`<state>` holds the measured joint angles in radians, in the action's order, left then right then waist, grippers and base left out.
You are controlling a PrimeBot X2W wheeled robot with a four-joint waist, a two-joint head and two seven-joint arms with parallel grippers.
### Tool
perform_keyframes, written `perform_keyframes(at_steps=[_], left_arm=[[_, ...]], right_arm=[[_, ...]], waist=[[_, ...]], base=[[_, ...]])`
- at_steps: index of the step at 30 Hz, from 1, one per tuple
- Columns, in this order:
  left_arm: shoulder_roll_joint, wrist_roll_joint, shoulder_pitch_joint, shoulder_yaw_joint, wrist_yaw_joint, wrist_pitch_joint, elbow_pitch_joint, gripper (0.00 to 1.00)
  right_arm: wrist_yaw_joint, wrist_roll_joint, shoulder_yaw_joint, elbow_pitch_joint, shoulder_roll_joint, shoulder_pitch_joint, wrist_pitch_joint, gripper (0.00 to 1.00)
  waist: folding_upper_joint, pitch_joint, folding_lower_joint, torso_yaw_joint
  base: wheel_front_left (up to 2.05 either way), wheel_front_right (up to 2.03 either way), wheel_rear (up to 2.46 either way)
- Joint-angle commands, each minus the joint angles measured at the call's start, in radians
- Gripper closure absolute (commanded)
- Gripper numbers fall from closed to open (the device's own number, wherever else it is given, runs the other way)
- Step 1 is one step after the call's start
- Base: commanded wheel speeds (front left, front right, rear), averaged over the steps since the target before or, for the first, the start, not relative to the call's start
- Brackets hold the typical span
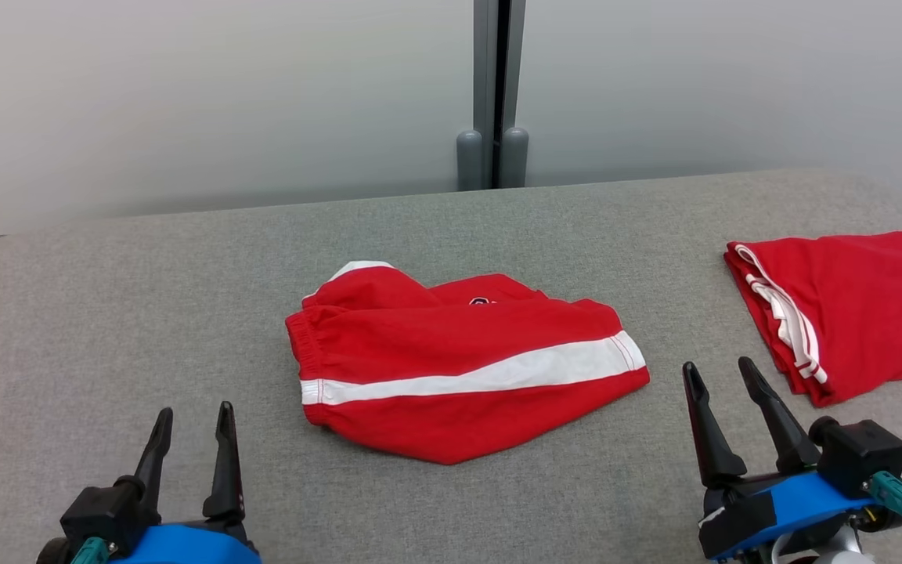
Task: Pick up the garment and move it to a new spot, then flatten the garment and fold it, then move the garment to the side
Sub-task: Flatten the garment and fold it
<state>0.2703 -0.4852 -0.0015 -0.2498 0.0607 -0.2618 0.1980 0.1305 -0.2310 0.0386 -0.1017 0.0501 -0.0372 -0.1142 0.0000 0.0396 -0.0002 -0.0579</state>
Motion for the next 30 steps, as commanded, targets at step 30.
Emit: perform_keyframes(at_steps=[30], left_arm=[[0.041, 0.022, -0.022, -0.018, -0.001, 0.054, 0.019, 0.0]], right_arm=[[0.001, 0.013, -0.021, -0.015, 0.001, 0.023, 0.008, 0.0]], waist=[[0.0, -0.01, 0.0002, 0.002]], base=[[0.0, 0.0, 0.0]])
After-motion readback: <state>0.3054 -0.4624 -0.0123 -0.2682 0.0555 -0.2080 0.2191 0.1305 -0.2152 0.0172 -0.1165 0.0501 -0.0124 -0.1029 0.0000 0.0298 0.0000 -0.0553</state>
